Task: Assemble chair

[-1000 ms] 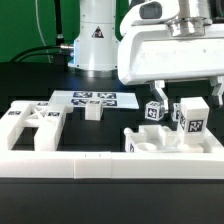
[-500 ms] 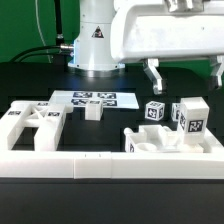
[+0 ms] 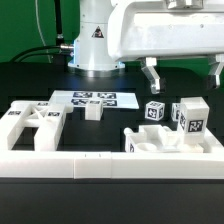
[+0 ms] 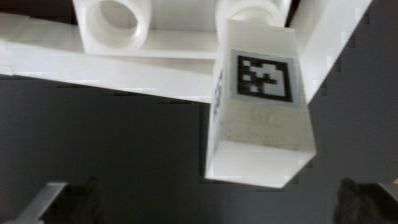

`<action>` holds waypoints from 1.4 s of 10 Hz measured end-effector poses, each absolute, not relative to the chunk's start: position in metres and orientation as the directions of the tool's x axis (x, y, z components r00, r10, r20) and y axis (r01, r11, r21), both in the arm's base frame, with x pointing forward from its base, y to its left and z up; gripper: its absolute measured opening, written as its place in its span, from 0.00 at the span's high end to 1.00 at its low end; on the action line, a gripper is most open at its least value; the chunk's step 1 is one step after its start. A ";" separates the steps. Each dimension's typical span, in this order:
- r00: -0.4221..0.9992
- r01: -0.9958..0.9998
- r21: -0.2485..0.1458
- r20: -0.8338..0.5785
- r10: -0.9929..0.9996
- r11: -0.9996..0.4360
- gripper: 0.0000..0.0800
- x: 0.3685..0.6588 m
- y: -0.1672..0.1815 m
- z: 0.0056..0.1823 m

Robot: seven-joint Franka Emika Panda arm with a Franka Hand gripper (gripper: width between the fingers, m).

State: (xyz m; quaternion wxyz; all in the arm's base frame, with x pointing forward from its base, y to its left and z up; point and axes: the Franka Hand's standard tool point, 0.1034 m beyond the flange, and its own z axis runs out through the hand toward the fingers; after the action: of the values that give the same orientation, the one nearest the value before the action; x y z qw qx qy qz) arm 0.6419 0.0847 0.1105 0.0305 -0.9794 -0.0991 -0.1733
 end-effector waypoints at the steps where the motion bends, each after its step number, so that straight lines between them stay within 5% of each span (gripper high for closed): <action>1: 0.949 0.206 -0.044 0.251 0.189 -0.978 0.19 0.639 0.082 0.107; 7: 0.966 0.209 -0.131 -0.124 0.225 -0.969 0.19 0.630 0.087 0.106; 14: 0.975 0.189 -0.128 -0.093 0.201 -0.974 0.19 0.651 0.103 0.089</action>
Offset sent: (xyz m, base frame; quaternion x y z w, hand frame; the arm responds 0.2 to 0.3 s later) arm 0.0005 0.0009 0.0032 0.0609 -0.1800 -0.0319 0.9813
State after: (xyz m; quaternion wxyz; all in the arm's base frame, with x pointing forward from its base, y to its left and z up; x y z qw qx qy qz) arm 0.6507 0.1028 0.0886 0.0593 -0.9920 -0.0983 0.0529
